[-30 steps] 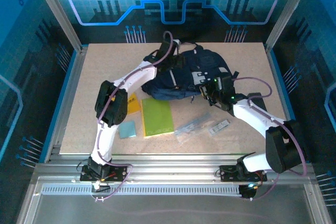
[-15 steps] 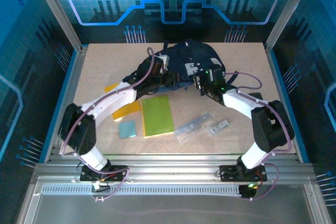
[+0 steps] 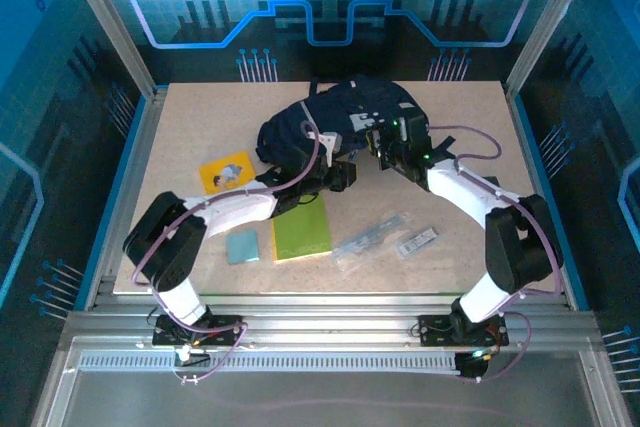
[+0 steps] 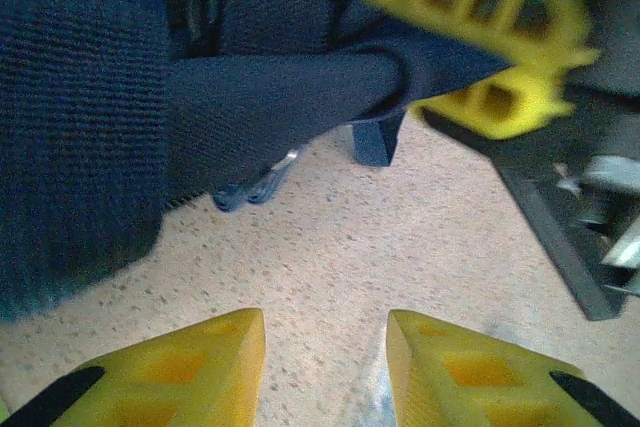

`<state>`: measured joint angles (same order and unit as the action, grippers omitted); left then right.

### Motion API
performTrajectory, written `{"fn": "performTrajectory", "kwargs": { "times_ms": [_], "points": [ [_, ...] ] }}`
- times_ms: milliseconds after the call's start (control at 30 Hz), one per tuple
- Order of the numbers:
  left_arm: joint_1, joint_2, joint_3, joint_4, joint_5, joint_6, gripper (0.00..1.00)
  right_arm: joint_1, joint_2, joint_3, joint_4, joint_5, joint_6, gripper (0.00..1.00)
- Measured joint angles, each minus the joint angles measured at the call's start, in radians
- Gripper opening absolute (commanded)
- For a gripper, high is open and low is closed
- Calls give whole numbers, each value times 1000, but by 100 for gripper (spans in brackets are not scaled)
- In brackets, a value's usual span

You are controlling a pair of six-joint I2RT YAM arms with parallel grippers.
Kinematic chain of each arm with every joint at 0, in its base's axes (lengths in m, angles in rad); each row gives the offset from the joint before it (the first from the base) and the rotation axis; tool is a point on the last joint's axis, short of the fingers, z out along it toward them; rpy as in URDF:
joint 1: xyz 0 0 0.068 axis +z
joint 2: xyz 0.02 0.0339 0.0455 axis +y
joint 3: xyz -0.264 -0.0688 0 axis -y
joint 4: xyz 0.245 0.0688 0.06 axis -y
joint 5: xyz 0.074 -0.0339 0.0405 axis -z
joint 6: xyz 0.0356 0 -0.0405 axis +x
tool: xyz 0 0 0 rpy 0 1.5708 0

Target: Pack the student bag

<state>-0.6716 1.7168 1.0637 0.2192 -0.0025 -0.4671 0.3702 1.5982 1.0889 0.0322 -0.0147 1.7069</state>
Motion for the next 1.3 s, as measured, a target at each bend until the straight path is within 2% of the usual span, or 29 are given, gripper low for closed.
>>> {"fn": "performTrajectory", "kwargs": {
  "times_ms": [133, 267, 367, 433, 500, 600, 733, 933, 1000, 1067, 1133, 1200, 1300],
  "points": [
    [0, 63, 72, 11, -54, 58, 36, 0, -27, 0, -16, -12, 10, 0],
    [2, 85, 122, 15, -136, 110, 41, -4, -35, 5, -16, -12, 17, 0],
    [2, 91, 130, 30, -151, 146, 46, -4, -35, 6, -15, -16, 18, 0],
    [2, 113, 152, 41, -159, 174, 46, -5, -35, 6, -14, -15, 25, 0],
    [4, 140, 175, 44, -166, 193, 41, -10, -35, 6, -9, -15, 34, 0],
    [14, 177, 200, 63, -163, 217, 24, -17, -35, 6, 0, -16, 44, 0],
    [32, 189, 200, 101, -91, 214, 1, -19, -35, 6, 5, -23, 48, 0],
    [65, 182, 180, 129, 55, 214, 0, -34, -37, 6, -2, -32, 4, 0],
    [76, 171, 171, 122, 107, 205, 8, -38, -37, 7, -14, -40, -28, 0],
    [91, 156, 167, 106, 159, 185, 12, -46, -37, 18, -31, -49, -60, 0],
    [107, 138, 157, 98, 198, 166, 9, -50, -37, 27, -36, -59, -87, 0],
    [127, 120, 145, 94, 236, 148, 0, -51, -37, 37, -39, -70, -110, 0],
    [152, 104, 138, 83, 285, 128, 0, -51, -31, 46, -40, -82, -132, 0]
  ]
}}
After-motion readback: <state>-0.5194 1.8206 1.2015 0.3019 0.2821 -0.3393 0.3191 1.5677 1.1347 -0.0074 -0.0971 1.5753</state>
